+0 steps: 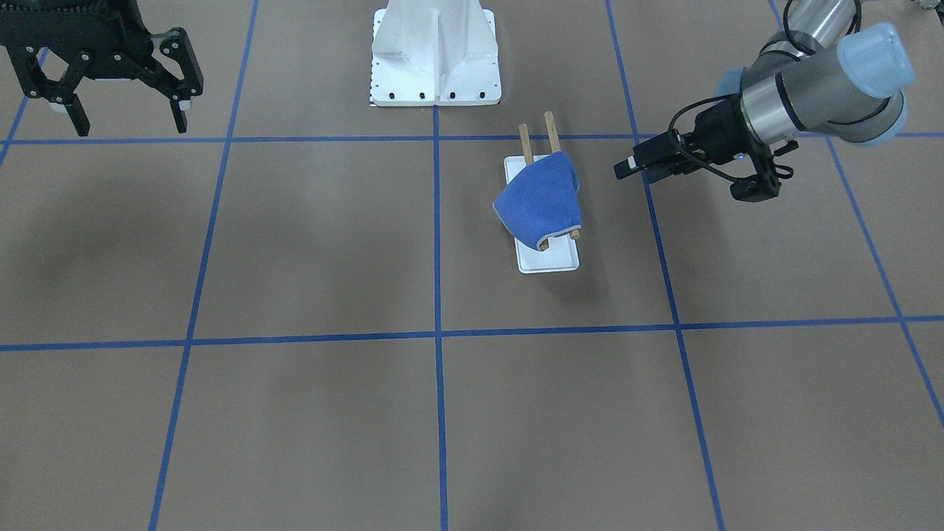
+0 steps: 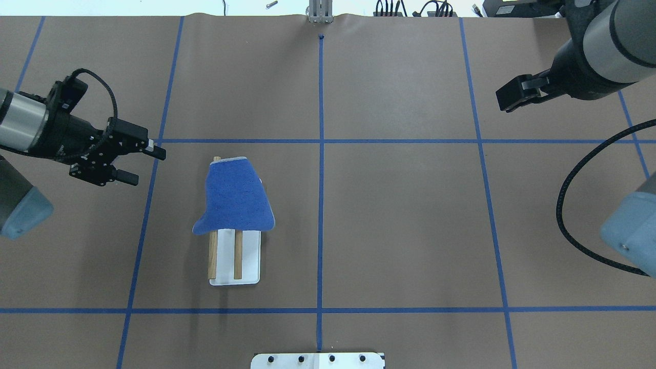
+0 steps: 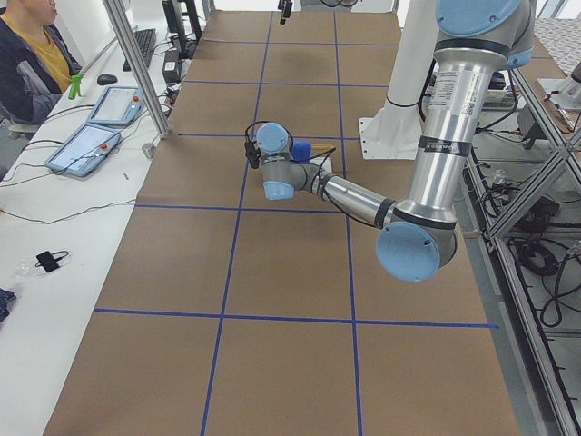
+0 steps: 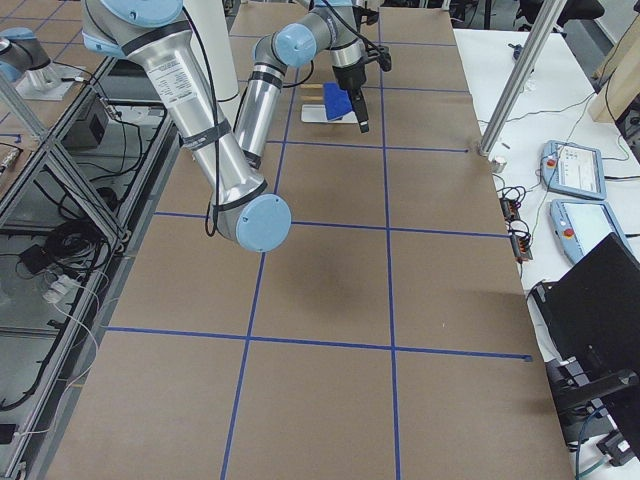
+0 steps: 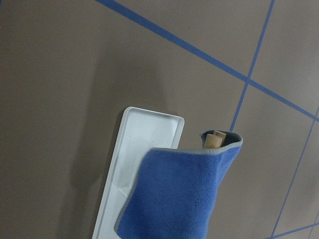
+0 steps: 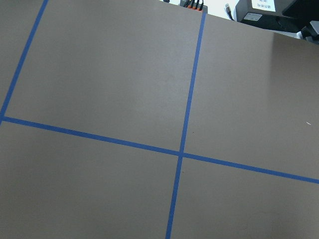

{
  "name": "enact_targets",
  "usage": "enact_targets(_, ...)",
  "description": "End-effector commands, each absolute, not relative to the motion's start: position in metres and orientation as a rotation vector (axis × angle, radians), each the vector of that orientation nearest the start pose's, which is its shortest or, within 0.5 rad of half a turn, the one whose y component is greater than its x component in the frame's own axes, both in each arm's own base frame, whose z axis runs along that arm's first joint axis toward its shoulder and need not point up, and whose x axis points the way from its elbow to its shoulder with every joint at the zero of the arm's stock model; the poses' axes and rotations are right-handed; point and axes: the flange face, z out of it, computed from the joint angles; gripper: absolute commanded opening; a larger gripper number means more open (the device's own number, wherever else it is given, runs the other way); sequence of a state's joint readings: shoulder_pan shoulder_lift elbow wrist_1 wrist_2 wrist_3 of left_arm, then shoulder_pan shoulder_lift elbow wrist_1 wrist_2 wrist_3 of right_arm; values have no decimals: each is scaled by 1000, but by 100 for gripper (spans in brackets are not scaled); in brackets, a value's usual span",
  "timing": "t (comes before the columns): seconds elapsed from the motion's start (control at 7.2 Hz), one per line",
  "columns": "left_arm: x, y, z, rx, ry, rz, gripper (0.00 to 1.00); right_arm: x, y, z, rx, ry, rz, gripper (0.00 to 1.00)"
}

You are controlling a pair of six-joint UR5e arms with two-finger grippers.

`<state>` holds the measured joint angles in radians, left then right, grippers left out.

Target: Hang towel on rack

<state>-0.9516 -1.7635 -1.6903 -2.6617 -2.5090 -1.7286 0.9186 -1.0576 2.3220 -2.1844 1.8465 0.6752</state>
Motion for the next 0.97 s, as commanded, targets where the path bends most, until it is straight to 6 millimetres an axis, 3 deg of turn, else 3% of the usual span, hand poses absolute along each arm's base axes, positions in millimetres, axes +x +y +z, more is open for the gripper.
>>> enact_targets(0.0, 207, -491, 372, -122, 1470, -346, 97, -174, -451, 197, 267, -627, -44, 100)
enact_targets(0.28, 143, -532, 405, -4, 1434, -497, 97, -146, -487, 231, 174, -626, -1, 100)
enact_targets(0.42, 114, -545, 425, 99, 1399, -467, 97, -130, -508, 251, 119, -634, 21, 100)
enact_targets(0.69, 43, -570, 476, 305, 1291, -396, 97, -62, -537, 321, 40, -714, 10, 100)
enact_targets(0.83, 16, -579, 487, 405, 1203, -353, 97, -41, -544, 357, 44, -719, -1, 100)
